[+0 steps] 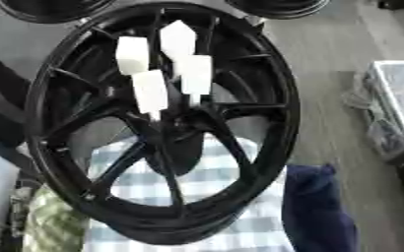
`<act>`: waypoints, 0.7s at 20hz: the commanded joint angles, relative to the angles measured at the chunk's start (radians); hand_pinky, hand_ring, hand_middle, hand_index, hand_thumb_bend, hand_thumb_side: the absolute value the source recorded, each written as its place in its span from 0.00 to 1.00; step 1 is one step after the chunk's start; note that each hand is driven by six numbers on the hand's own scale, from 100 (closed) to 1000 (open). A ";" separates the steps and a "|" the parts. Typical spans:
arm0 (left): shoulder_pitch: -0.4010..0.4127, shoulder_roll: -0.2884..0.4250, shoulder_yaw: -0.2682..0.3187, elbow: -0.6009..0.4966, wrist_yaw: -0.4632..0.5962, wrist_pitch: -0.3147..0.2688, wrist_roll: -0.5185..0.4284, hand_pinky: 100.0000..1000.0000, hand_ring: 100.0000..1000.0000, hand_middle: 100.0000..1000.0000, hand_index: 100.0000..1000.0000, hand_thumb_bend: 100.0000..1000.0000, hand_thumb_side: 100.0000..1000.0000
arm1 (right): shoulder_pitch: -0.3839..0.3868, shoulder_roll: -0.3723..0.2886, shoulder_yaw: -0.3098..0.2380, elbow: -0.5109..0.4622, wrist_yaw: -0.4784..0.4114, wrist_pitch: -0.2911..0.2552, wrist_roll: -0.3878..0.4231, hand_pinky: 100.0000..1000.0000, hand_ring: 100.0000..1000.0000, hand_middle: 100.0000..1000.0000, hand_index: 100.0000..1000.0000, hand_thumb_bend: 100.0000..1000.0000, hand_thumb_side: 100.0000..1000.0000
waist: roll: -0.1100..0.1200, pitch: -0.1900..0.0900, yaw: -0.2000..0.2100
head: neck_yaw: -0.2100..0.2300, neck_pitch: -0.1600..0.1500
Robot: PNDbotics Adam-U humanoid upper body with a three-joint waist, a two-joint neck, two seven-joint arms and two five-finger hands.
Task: Pull the pin out of the wheel hub.
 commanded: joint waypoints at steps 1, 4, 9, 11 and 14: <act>-0.010 0.029 0.010 -0.021 -0.005 -0.001 0.003 0.78 0.72 0.63 0.67 0.05 0.91 | -0.008 -0.041 -0.014 -0.014 -0.002 0.001 0.000 0.85 0.72 0.68 0.83 0.22 0.26 | -0.001 -0.020 -0.002 | 0.000 -0.006; -0.010 0.029 0.010 -0.022 -0.005 -0.001 0.003 0.78 0.72 0.63 0.67 0.05 0.91 | -0.009 -0.041 -0.013 -0.014 -0.002 0.001 0.001 0.85 0.72 0.68 0.83 0.21 0.26 | -0.001 -0.021 -0.002 | -0.001 -0.005; -0.010 0.028 0.009 -0.023 -0.006 0.000 0.002 0.78 0.72 0.63 0.67 0.05 0.91 | -0.014 -0.038 -0.009 -0.016 -0.004 0.003 0.006 0.85 0.72 0.68 0.83 0.22 0.26 | -0.002 -0.022 -0.002 | -0.001 -0.004; -0.009 0.028 0.008 -0.023 -0.006 0.000 0.001 0.78 0.72 0.63 0.67 0.05 0.91 | -0.024 -0.038 0.001 -0.023 -0.003 0.005 0.017 0.85 0.72 0.68 0.83 0.22 0.27 | -0.003 -0.023 -0.002 | -0.003 -0.003; -0.010 0.028 0.005 -0.023 -0.005 0.001 -0.002 0.78 0.72 0.63 0.67 0.05 0.91 | -0.059 -0.043 0.037 -0.049 0.016 0.018 0.064 0.84 0.72 0.68 0.83 0.25 0.30 | -0.004 -0.025 -0.001 | -0.010 0.000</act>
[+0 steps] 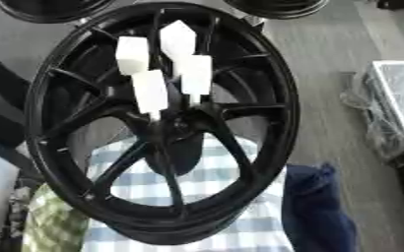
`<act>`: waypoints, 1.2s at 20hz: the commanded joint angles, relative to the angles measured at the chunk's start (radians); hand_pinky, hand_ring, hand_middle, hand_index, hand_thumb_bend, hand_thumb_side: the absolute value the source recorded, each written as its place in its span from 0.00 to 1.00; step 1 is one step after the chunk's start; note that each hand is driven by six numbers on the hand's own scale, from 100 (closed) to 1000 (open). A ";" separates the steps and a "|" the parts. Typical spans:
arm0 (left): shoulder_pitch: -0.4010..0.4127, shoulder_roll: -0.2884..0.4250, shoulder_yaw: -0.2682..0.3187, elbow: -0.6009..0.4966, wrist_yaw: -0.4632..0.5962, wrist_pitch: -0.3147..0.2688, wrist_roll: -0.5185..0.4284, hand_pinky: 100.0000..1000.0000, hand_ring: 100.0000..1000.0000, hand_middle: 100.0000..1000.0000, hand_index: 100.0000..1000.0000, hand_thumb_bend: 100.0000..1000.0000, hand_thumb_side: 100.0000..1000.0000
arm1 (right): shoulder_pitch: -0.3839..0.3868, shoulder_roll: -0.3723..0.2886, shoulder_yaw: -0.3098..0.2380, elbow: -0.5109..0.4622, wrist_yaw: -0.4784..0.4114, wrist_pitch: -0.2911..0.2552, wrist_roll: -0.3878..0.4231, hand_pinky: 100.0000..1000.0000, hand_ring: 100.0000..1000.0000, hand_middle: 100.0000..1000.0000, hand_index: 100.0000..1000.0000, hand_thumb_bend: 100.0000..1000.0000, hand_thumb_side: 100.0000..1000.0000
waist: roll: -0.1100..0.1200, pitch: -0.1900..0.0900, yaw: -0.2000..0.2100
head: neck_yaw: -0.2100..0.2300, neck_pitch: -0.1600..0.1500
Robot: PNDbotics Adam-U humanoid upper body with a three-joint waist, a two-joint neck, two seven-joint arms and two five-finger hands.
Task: Pull the pin out of the wheel hub.
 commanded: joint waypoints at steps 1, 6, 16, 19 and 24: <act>-0.010 0.028 0.003 -0.022 -0.005 0.000 -0.003 0.78 0.72 0.63 0.67 0.06 0.91 | -0.047 -0.042 0.030 -0.033 0.024 0.014 0.056 0.84 0.72 0.68 0.83 0.26 0.31 | -0.002 -0.025 0.001 | -0.010 0.000; -0.007 0.028 -0.004 -0.020 -0.005 0.003 -0.011 0.78 0.72 0.63 0.67 0.06 0.91 | -0.166 -0.009 0.146 -0.037 0.093 0.072 0.211 0.83 0.72 0.67 0.82 0.28 0.39 | -0.007 -0.032 0.000 | -0.017 0.004; -0.004 0.030 -0.010 -0.019 -0.006 0.005 -0.018 0.78 0.72 0.63 0.67 0.06 0.91 | -0.368 0.112 0.371 0.035 0.241 0.144 0.460 0.82 0.71 0.59 0.80 0.42 0.48 | -0.012 -0.045 -0.003 | -0.021 0.008; -0.003 0.030 -0.010 -0.019 -0.006 0.005 -0.019 0.78 0.72 0.63 0.67 0.06 0.91 | -0.401 0.143 0.405 0.060 0.283 0.137 0.499 0.83 0.72 0.61 0.81 0.45 0.50 | -0.013 -0.045 -0.006 | -0.018 0.008; -0.001 0.030 -0.010 -0.020 -0.006 0.006 -0.020 0.78 0.72 0.63 0.67 0.06 0.91 | -0.421 0.170 0.424 0.083 0.316 0.122 0.522 0.83 0.75 0.66 0.81 0.49 0.48 | -0.014 -0.047 -0.009 | -0.010 0.008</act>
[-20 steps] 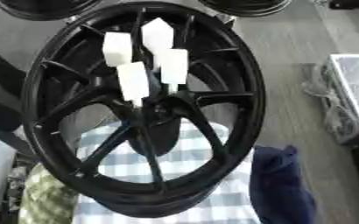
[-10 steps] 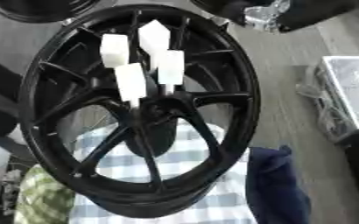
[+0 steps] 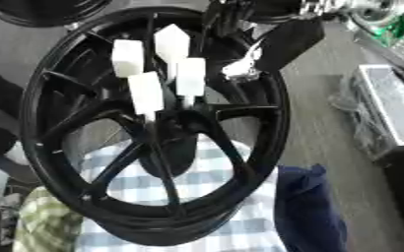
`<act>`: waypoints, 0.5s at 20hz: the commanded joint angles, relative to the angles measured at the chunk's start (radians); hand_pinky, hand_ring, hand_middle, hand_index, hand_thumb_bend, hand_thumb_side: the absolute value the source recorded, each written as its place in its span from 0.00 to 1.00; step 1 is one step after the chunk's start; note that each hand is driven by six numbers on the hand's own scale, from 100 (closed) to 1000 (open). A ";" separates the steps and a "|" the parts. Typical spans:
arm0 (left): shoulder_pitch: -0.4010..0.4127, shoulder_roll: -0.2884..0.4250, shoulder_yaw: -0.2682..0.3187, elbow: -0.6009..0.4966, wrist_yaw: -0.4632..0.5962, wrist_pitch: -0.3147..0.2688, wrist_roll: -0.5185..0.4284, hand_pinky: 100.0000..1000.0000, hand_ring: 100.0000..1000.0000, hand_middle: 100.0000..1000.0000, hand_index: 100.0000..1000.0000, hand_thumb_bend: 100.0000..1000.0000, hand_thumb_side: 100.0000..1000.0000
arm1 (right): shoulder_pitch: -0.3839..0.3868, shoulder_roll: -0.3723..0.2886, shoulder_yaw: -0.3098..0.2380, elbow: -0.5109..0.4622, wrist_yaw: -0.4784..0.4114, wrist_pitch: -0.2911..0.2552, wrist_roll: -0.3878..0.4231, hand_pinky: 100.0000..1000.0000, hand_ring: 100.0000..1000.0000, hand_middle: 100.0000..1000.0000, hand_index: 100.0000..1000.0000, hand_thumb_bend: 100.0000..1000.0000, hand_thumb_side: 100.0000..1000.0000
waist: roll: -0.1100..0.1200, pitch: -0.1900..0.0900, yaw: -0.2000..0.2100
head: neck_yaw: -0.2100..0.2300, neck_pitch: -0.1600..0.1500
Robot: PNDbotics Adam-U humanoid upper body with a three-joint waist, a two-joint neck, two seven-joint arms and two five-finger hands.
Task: Pull the pin out of the wheel hub.
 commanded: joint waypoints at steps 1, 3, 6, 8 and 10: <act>-0.005 0.030 0.000 -0.020 -0.006 -0.002 -0.003 0.78 0.72 0.63 0.67 0.06 0.91 | -0.024 -0.002 -0.001 0.013 0.018 -0.005 0.013 0.83 0.75 0.66 0.81 0.49 0.48 | 0.001 -0.028 -0.003 | 0.005 0.006; -0.004 0.029 0.000 -0.020 -0.005 -0.001 -0.004 0.78 0.72 0.64 0.67 0.06 0.91 | -0.033 0.010 0.007 0.021 0.020 -0.001 0.019 0.83 0.76 0.66 0.81 0.48 0.48 | 0.001 -0.029 -0.003 | 0.004 0.006; -0.003 0.028 -0.001 -0.020 -0.005 -0.001 -0.005 0.78 0.72 0.64 0.67 0.06 0.91 | -0.051 0.035 0.026 0.034 0.022 0.008 0.034 0.83 0.74 0.65 0.81 0.48 0.48 | 0.001 -0.030 -0.006 | 0.003 0.006; -0.003 0.028 -0.001 -0.020 -0.006 -0.001 -0.005 0.78 0.72 0.64 0.67 0.06 0.91 | -0.061 0.050 0.037 0.045 0.025 0.017 0.043 0.82 0.72 0.65 0.80 0.48 0.47 | 0.001 -0.030 -0.007 | 0.004 0.006; -0.002 0.028 -0.001 -0.020 -0.006 0.000 -0.005 0.78 0.72 0.64 0.67 0.06 0.91 | -0.068 0.064 0.047 0.056 0.030 0.026 0.046 0.82 0.72 0.65 0.80 0.48 0.46 | 0.001 -0.030 -0.007 | 0.005 0.006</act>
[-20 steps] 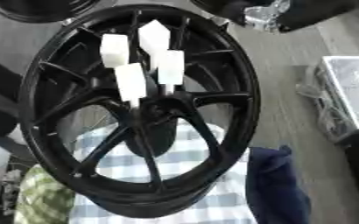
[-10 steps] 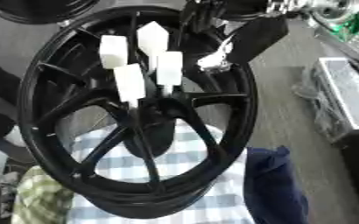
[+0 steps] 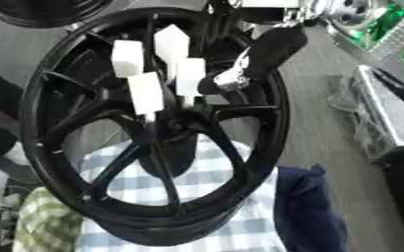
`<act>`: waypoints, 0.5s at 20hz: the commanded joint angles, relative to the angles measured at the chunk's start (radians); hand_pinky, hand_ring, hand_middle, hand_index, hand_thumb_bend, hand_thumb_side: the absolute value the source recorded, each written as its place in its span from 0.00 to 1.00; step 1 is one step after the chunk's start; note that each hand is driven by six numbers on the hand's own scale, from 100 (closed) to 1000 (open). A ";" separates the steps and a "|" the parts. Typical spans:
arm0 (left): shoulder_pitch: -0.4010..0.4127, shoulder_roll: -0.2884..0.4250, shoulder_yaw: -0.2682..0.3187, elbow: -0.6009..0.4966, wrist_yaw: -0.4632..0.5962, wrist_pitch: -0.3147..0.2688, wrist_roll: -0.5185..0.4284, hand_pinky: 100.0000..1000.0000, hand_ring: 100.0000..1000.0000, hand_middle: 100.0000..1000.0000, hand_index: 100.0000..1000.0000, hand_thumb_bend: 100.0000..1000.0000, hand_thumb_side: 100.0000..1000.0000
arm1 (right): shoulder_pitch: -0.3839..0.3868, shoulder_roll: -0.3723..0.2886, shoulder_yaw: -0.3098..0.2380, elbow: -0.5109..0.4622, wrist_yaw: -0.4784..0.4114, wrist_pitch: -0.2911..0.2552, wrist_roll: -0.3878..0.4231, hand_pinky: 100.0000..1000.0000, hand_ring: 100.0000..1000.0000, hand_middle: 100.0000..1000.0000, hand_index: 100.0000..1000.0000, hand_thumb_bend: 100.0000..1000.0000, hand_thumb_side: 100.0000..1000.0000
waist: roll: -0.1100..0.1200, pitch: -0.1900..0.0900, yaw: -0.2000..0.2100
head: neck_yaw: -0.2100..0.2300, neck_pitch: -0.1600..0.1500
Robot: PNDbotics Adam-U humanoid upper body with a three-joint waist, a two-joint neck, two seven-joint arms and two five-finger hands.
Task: Pull the pin out of the wheel hub.
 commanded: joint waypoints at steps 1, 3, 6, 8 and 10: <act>-0.006 0.029 0.000 -0.020 -0.005 -0.002 -0.003 0.78 0.72 0.64 0.67 0.06 0.91 | -0.025 0.004 0.002 0.016 0.014 0.013 0.007 0.81 0.72 0.64 0.80 0.48 0.45 | 0.001 -0.028 -0.002 | 0.004 0.006; -0.006 0.028 -0.001 -0.020 -0.005 -0.002 -0.004 0.78 0.72 0.64 0.67 0.06 0.91 | -0.029 0.014 0.008 0.027 0.021 0.021 0.004 0.81 0.71 0.63 0.79 0.47 0.44 | 0.000 -0.027 -0.002 | 0.004 0.006; -0.006 0.029 0.000 -0.020 -0.005 -0.002 -0.004 0.78 0.72 0.64 0.67 0.06 0.91 | -0.031 0.026 0.013 0.043 0.030 0.030 -0.002 0.80 0.71 0.63 0.79 0.46 0.44 | 0.000 -0.025 -0.002 | 0.004 0.006; -0.006 0.028 -0.001 -0.021 -0.005 -0.002 -0.005 0.78 0.73 0.64 0.67 0.06 0.91 | -0.033 0.034 0.019 0.051 0.033 0.034 -0.001 0.80 0.70 0.62 0.78 0.45 0.45 | -0.001 -0.023 -0.001 | 0.004 0.006; -0.006 0.028 -0.001 -0.021 -0.005 -0.001 -0.005 0.78 0.73 0.64 0.67 0.06 0.91 | -0.036 0.042 0.024 0.058 0.036 0.038 0.001 0.80 0.70 0.62 0.78 0.44 0.45 | -0.002 -0.021 -0.001 | 0.005 0.006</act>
